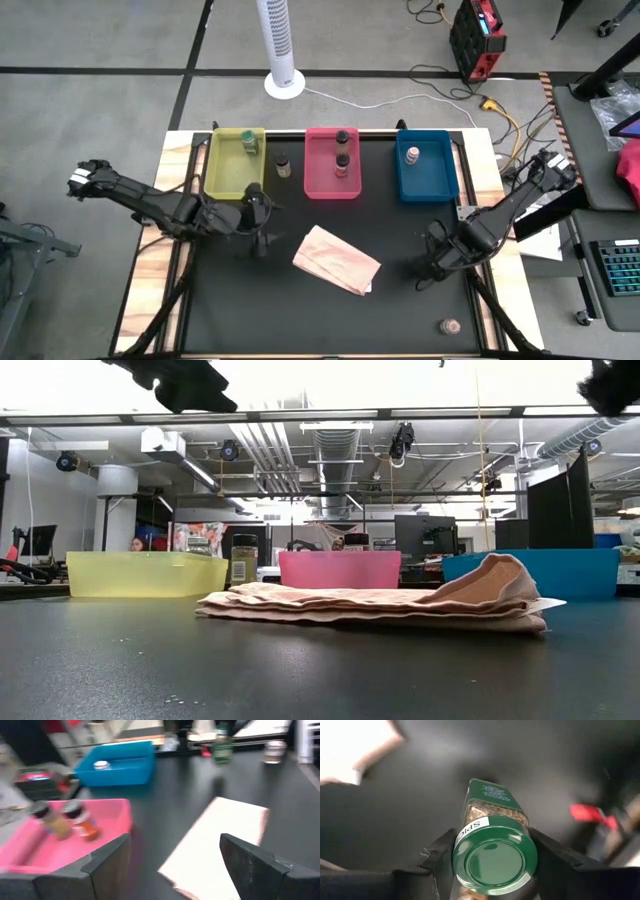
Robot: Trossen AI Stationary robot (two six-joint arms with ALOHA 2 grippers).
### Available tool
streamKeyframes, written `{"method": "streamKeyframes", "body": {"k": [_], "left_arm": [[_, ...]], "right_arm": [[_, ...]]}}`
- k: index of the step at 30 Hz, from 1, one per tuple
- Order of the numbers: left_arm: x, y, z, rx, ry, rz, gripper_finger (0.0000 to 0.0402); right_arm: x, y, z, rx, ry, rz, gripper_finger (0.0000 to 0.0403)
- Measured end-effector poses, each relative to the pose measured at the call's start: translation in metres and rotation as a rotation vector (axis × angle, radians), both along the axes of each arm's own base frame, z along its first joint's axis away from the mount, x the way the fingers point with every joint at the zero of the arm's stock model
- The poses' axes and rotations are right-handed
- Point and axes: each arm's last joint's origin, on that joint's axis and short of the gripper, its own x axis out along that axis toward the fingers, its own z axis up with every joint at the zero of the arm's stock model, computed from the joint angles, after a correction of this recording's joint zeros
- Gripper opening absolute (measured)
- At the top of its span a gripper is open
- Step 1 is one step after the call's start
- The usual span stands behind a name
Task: Sort spices by type
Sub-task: Put the green seasoning bottle into the yellow bin
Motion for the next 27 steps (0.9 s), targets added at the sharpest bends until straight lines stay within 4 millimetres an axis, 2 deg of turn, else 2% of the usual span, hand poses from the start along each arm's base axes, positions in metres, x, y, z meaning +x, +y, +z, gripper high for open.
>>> {"method": "streamKeyframes", "body": {"k": [4, 8, 13, 16, 22, 27], "left_arm": [[0.008, -0.005, -0.004, -0.037, -0.002, -0.075, 0.0288], [0.019, -0.009, -0.013, -0.034, -0.003, -0.078, 0.0288], [0.033, -0.015, -0.027, -0.025, 0.027, -0.084, 0.0288], [0.037, -0.017, -0.038, 0.000, 0.086, -0.092, 0.0288], [0.043, -0.019, -0.051, 0.003, 0.137, -0.076, 0.0288], [0.048, -0.019, -0.059, 0.025, 0.152, -0.041, 0.0288]], "right_arm": [[0.033, -0.006, 0.013, -0.115, -0.128, 0.172, 0.0198], [0.083, -0.009, 0.017, -0.311, -0.235, 0.488, 0.0198], [0.149, -0.011, 0.018, -0.516, -0.270, 0.855, 0.0198], [0.179, -0.009, 0.020, -0.637, -0.263, 1.051, 0.0198], [0.220, -0.003, 0.020, -0.810, -0.267, 1.329, 0.0198], [0.237, 0.000, 0.020, -0.905, -0.303, 1.442, 0.0198]]}}
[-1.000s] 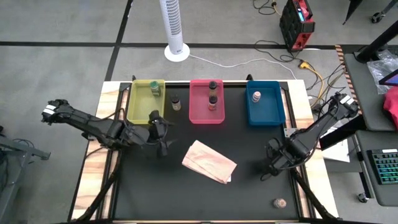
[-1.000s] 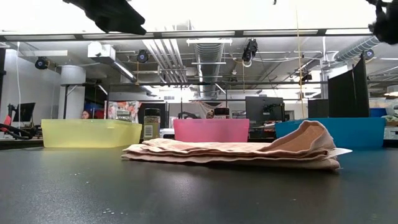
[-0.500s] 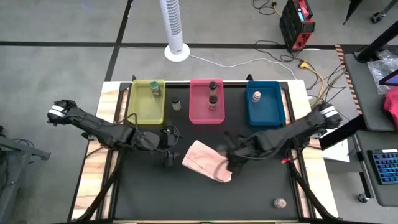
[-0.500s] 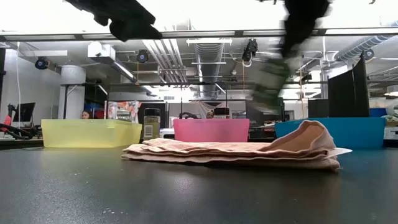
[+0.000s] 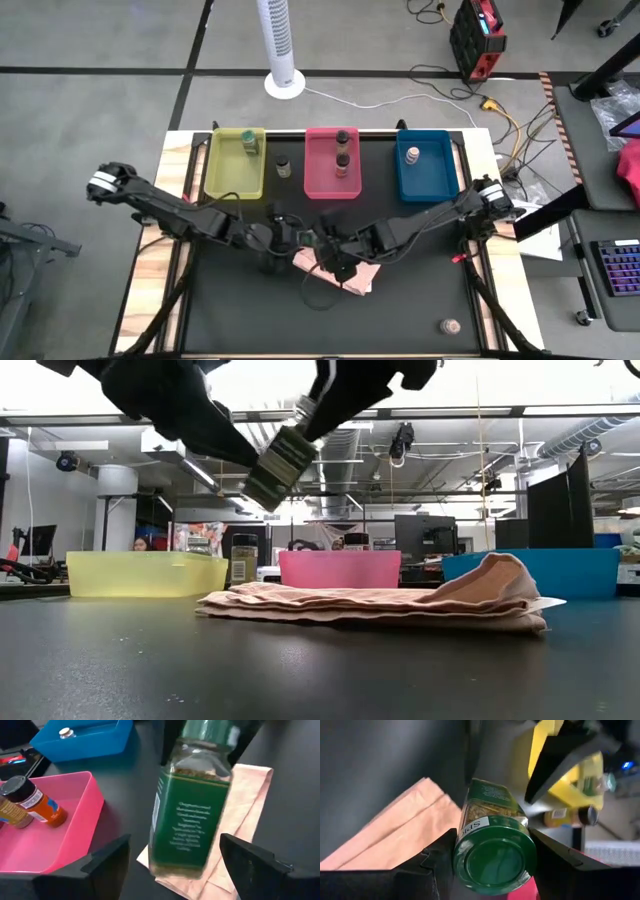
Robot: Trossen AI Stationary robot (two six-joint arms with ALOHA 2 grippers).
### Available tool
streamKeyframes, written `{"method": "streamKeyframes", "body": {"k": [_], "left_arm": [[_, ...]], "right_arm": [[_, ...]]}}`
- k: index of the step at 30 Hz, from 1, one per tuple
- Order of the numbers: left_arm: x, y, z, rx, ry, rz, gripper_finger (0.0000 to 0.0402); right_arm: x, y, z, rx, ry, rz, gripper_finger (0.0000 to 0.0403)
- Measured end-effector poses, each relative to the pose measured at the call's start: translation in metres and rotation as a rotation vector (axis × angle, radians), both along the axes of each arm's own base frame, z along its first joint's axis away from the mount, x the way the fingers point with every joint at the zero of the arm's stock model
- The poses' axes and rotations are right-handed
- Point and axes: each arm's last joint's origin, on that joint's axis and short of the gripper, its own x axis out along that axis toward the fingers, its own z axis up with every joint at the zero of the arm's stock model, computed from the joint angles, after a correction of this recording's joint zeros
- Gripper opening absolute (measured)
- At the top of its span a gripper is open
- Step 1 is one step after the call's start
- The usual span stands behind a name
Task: Sort spices by type
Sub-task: Put the green seasoning bottle into the yellow bin
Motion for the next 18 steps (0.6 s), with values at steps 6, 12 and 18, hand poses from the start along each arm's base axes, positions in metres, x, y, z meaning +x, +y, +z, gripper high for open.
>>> {"method": "streamKeyframes", "body": {"k": [6, 12, 18], "left_arm": [[0.004, 0.000, -0.008, 0.025, 0.022, 0.023, 0.0288], [0.007, 0.001, -0.012, 0.075, 0.008, 0.105, 0.0276], [0.006, 0.001, -0.011, 0.088, 0.017, 0.084, 0.0182]], "right_arm": [[0.006, -0.008, 0.003, -0.025, -0.012, 0.015, 0.0198], [0.008, -0.011, 0.006, -0.047, -0.023, 0.031, 0.0198], [0.009, -0.011, 0.006, -0.036, -0.027, 0.042, 0.0198]]}}
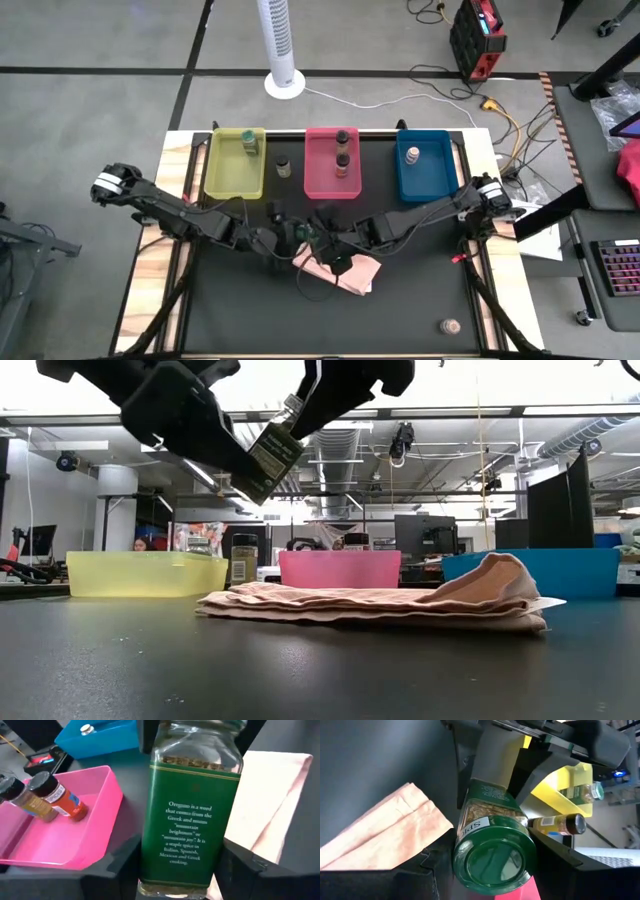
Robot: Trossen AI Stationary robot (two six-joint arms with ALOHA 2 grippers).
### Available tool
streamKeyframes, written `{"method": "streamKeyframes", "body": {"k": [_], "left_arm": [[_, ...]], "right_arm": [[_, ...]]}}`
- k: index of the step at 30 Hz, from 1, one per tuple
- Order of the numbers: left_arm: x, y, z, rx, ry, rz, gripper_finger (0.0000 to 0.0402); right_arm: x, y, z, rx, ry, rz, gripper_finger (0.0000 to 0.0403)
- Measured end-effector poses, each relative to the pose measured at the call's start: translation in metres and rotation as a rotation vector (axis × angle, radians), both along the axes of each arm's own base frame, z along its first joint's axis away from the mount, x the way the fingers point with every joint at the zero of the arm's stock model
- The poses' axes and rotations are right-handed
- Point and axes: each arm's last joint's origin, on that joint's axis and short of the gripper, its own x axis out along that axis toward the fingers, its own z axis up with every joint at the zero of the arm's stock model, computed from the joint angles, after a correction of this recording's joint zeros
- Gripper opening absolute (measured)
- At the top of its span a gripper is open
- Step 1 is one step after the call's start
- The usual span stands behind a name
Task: Sort spices by type
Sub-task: Put the green seasoning bottle into the yellow bin
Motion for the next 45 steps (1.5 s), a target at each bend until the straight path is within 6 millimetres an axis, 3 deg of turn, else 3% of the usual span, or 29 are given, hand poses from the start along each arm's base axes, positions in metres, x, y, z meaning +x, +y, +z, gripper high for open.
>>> {"method": "streamKeyframes", "body": {"k": [5, 12, 18, 21, 26, 33, 37, 45], "left_arm": [[0.000, 0.000, 0.000, 0.006, 0.000, 0.009, 0.0182], [-0.001, -0.001, 0.002, -0.004, -0.044, 0.076, 0.0182], [-0.009, -0.015, 0.006, -0.001, -0.205, 0.057, 0.0182], [-0.018, -0.023, 0.010, -0.020, -0.297, -0.006, 0.0182], [-0.030, -0.030, 0.021, -0.024, -0.440, -0.074, 0.0182], [-0.036, -0.030, 0.023, -0.021, -0.506, -0.101, 0.0182], [-0.035, -0.030, 0.024, -0.028, -0.519, -0.103, 0.0182], [-0.035, -0.030, 0.026, -0.036, -0.537, -0.102, 0.0182]], "right_arm": [[0.001, 0.000, 0.000, -0.007, -0.006, 0.005, 0.0206], [-0.004, -0.007, 0.012, 0.016, -0.041, -0.053, 0.0312], [-0.034, -0.024, 0.049, 0.148, -0.117, -0.085, 0.0339], [-0.049, -0.035, 0.055, 0.253, -0.198, -0.055, 0.0333], [-0.067, -0.042, 0.028, 0.358, -0.401, 0.030, 0.0316], [-0.075, -0.040, -0.016, 0.474, -0.698, 0.153, 0.0299], [-0.068, -0.039, -0.036, 0.494, -0.756, 0.167, 0.0298], [-0.039, -0.034, -0.044, 0.508, -0.817, 0.216, 0.0323]]}}
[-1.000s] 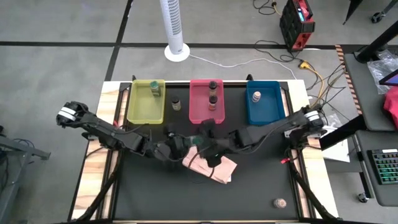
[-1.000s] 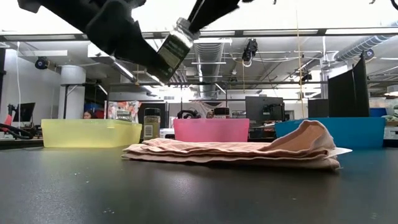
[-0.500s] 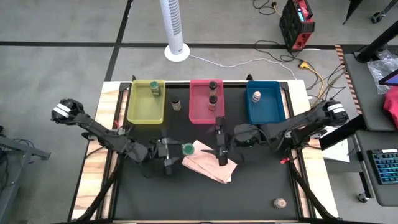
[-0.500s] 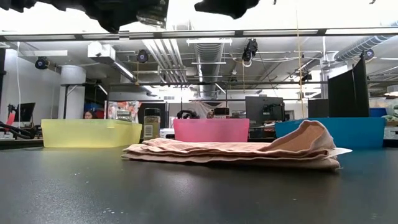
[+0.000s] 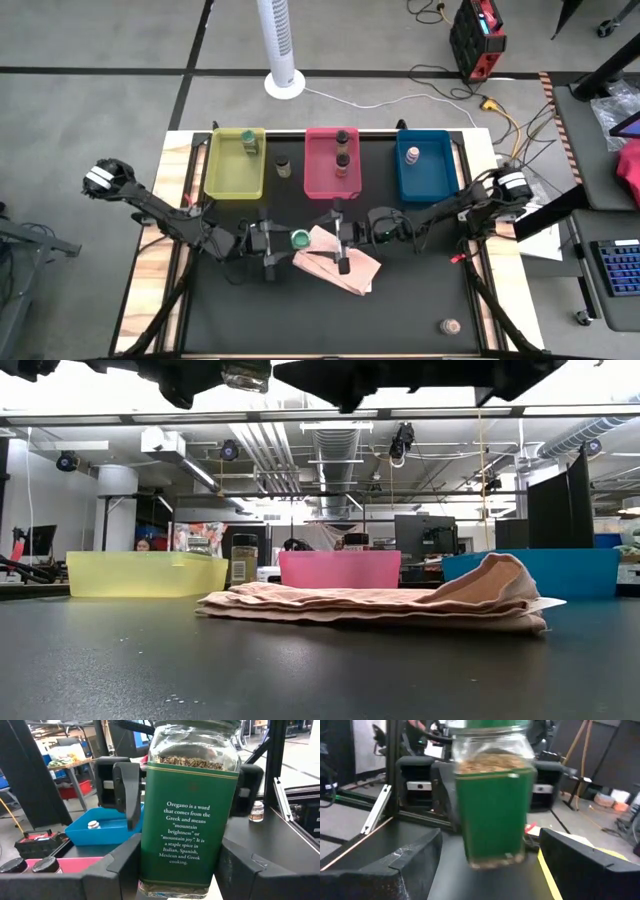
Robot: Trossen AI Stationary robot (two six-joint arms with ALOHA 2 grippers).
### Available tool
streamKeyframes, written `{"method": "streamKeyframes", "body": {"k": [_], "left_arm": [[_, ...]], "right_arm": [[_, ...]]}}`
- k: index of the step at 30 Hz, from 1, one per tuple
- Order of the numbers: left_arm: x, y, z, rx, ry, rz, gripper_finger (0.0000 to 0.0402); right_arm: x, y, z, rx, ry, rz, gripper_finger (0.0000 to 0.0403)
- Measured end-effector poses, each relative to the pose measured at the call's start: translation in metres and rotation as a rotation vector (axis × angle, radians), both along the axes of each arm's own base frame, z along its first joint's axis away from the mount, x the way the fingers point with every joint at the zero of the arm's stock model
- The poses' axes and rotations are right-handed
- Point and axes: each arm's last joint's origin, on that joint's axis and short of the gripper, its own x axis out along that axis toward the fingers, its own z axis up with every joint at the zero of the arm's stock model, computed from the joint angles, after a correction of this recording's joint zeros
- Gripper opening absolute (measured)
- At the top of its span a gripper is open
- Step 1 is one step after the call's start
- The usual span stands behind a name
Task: Sort spices by type
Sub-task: Put the green seasoning bottle into the yellow bin
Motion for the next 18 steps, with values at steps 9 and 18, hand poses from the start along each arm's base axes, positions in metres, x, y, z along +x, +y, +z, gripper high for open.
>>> {"method": "streamKeyframes", "body": {"k": [9, 18], "left_arm": [[0.003, -0.002, -0.007, 0.000, 0.022, -0.002, 0.0187], [0.004, -0.002, -0.007, 0.005, 0.020, -0.008, 0.0194]], "right_arm": [[0.018, 0.001, 0.014, -0.022, -0.047, 0.129, 0.0330], [0.020, -0.001, 0.014, -0.043, -0.043, 0.120, 0.0238]]}}
